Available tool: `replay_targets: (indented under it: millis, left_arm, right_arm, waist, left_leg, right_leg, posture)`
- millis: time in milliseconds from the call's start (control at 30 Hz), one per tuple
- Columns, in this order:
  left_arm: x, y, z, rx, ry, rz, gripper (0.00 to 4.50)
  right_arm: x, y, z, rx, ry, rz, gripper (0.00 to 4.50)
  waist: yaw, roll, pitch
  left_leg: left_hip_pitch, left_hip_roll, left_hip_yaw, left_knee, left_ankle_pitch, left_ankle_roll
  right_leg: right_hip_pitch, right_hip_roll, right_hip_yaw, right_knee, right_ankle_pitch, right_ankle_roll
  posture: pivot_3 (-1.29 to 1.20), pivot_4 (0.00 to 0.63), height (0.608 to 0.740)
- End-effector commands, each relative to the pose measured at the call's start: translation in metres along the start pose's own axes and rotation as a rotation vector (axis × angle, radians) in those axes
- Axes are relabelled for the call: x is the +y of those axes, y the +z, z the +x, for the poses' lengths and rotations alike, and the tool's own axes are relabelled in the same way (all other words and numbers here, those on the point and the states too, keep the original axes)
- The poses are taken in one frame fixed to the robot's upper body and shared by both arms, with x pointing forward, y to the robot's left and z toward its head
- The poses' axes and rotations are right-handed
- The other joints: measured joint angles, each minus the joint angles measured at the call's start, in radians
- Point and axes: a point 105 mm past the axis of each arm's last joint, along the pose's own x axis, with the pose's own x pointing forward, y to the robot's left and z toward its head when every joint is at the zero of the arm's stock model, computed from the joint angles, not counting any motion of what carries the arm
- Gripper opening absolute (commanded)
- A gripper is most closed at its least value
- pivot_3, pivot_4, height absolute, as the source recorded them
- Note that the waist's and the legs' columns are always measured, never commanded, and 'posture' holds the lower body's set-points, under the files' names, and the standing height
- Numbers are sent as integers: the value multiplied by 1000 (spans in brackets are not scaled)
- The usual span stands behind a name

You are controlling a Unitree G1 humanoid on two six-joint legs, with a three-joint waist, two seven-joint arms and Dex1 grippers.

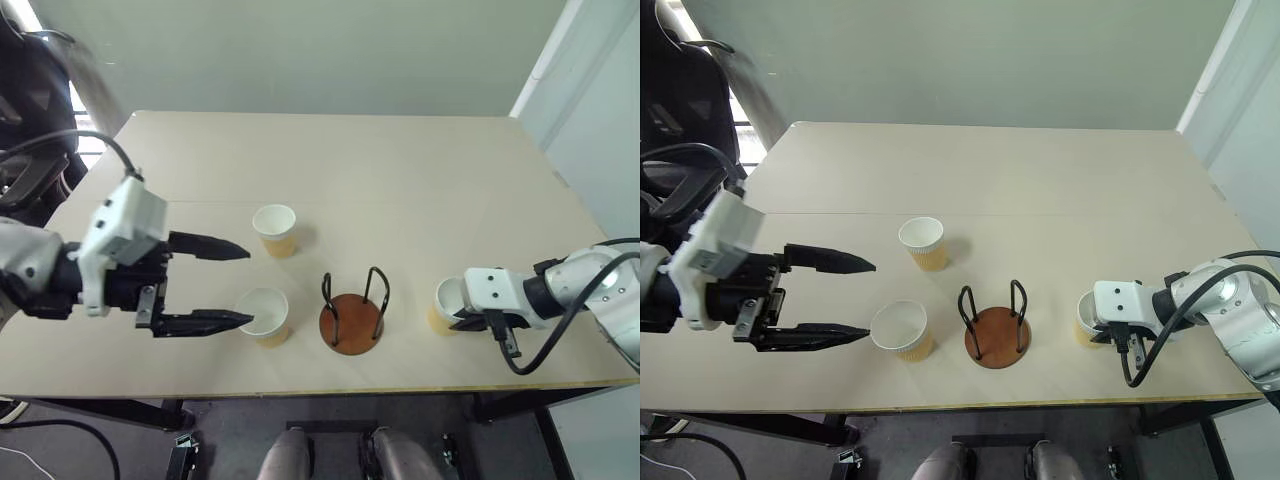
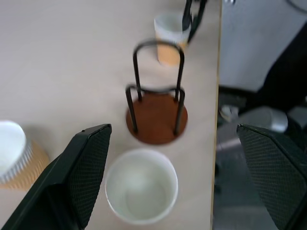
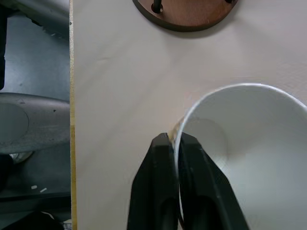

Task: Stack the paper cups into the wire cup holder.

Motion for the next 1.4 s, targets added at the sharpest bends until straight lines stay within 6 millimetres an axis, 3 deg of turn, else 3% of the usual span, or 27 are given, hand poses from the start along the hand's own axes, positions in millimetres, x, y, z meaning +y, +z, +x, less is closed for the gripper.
replay_targets:
  millis: [33,300,467,667,767,867,967,1133,1400]
  left_arm:
    - [-4,12,-13,-65,37,14,4500]
    - [-8,9,-20,-61,77,-11,4500]
    - [-9,6,-21,-52,89,-19,4500]
    - [-9,4,-21,-48,97,-24,4500]
    - [-9,2,-21,-34,102,-28,4500]
    - [-11,-1,-20,-23,99,-34,4500]
    - [-12,-1,-19,-16,98,-36,4500]
    - [-15,-2,-17,-11,93,-39,4500]
    - [-17,-1,-17,-6,95,-40,4500]
  right_arm:
    - [-3,5,-4,-1,-12,-32,31]
    - [-7,8,-10,-20,-4,-46,31]
    - [-26,25,-47,-82,-57,-90,31]
    - [-46,82,-99,-292,-118,-234,31]
    - [-45,130,-116,-486,-94,-359,31]
    - [-35,156,-101,-574,-4,-399,31]
    - [-30,166,-84,-592,44,-411,31]
    - [-31,159,-51,-510,75,-419,31]
    - [-21,146,-35,-461,160,-451,31]
  waist:
    - [0,0,0]
    - [0,0,0]
    - [0,0,0]
    - [-2,1,0]
    - [-7,1,0]
    - [-8,1,0]
    - [-6,1,0]
    - [-4,1,0]
    - [-6,1,0]
  left_leg:
    - [0,0,0,0,0,0]
    - [2,0,0,0,0,0]
    - [3,0,0,1,1,1]
    - [3,0,0,1,1,1]
    - [3,1,0,-1,1,1]
    - [3,3,0,-2,1,0]
    - [3,5,-2,-1,1,-1]
    - [3,6,-2,-1,0,-2]
    - [3,8,-2,-1,0,-3]
  right_leg:
    - [0,0,0,0,0,0]
    - [2,0,0,0,0,0]
    - [3,0,0,0,0,-1]
    - [2,1,0,0,-1,-3]
    - [2,2,0,0,-2,-5]
    - [1,5,1,0,-2,-6]
    - [2,8,1,0,-3,-7]
    - [2,8,1,0,-2,-8]
    - [1,9,0,0,2,-15]
  posture:
    - [0,150,740]
    - [0,150,740]
    - [0,150,740]
    - [0,150,740]
    - [0,150,740]
    - [0,150,740]
    - [0,150,740]
    - [0,150,740]
    - [0,150,740]
